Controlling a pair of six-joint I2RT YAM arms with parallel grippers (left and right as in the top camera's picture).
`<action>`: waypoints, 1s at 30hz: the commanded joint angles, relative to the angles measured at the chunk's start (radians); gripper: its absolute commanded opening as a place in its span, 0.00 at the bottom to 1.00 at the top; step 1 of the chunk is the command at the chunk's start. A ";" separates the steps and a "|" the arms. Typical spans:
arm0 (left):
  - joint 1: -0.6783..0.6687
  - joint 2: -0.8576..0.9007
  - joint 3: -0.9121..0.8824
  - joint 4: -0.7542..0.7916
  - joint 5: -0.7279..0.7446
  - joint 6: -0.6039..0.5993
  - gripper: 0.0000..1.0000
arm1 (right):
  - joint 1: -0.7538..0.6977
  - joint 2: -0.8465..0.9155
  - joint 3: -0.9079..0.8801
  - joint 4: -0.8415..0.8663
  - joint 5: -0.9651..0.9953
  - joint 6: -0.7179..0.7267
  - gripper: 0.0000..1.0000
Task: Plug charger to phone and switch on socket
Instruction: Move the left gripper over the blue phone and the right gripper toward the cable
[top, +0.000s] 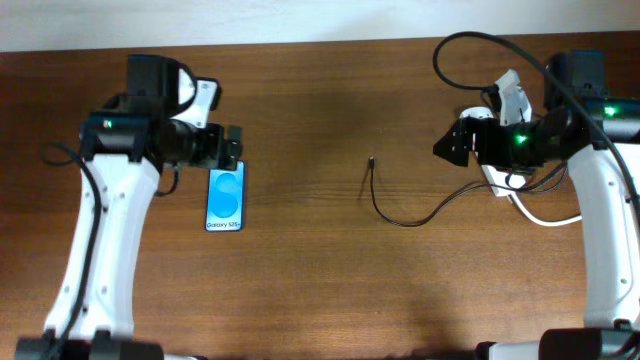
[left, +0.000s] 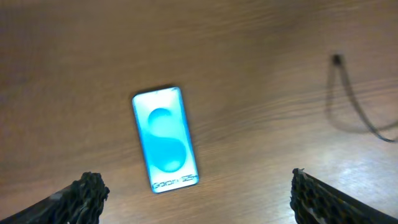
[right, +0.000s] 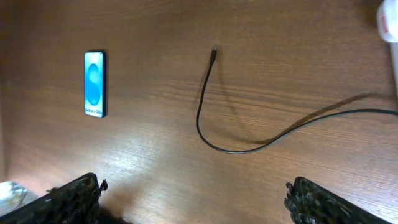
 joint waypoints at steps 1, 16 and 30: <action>0.045 0.134 -0.028 0.001 0.010 0.018 0.97 | 0.029 0.014 0.021 0.000 -0.003 -0.047 0.98; -0.012 0.452 -0.049 0.095 -0.167 -0.068 0.88 | 0.147 0.014 0.021 0.040 0.146 -0.047 0.98; -0.026 0.454 -0.265 0.283 -0.129 -0.076 0.89 | 0.148 0.014 0.021 0.040 0.166 -0.046 0.98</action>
